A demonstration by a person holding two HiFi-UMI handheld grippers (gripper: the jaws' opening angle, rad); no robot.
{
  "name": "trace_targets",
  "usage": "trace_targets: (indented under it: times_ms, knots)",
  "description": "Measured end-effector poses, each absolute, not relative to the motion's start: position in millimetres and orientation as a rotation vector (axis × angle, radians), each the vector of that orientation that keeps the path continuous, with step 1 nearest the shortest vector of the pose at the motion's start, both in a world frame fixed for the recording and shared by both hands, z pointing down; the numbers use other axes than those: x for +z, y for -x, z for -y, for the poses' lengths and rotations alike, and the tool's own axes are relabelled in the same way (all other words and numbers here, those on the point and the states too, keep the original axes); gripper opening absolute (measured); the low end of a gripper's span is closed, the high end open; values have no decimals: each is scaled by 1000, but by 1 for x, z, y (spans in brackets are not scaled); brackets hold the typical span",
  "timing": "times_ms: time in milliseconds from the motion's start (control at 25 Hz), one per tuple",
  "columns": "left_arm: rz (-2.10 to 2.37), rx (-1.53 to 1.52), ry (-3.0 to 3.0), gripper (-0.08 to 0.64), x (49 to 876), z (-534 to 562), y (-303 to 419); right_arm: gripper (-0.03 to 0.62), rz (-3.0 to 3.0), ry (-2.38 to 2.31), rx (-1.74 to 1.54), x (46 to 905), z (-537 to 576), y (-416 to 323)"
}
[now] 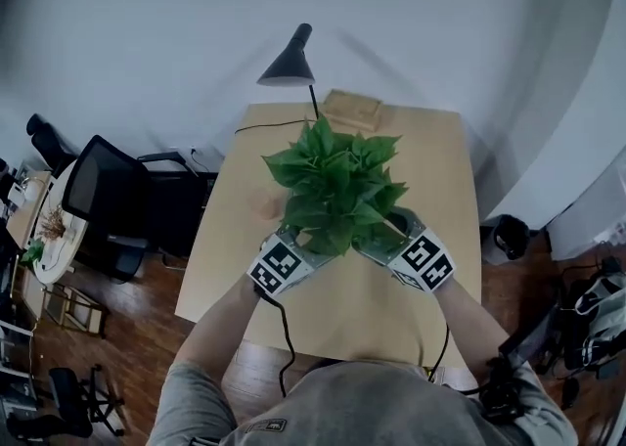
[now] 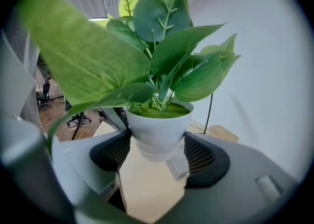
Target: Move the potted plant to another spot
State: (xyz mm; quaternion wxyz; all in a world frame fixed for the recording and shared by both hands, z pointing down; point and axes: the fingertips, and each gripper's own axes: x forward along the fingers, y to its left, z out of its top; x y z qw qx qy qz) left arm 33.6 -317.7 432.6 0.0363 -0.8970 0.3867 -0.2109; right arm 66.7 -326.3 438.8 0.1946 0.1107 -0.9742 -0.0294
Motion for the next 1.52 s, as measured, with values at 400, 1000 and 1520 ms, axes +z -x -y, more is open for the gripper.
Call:
trace_targets:
  times_ms: [400, 1000, 1520]
  knots:
    - [-1325, -672, 2739, 336, 437, 290, 8, 351, 2729, -201, -105, 444, 300, -23]
    - [-1122, -656, 2813, 339, 456, 266, 131, 351, 2666, -392, -66, 462, 271, 99]
    - [-919, -655, 2913, 339, 490, 218, 249, 351, 2572, -559, 17, 497, 219, 215]
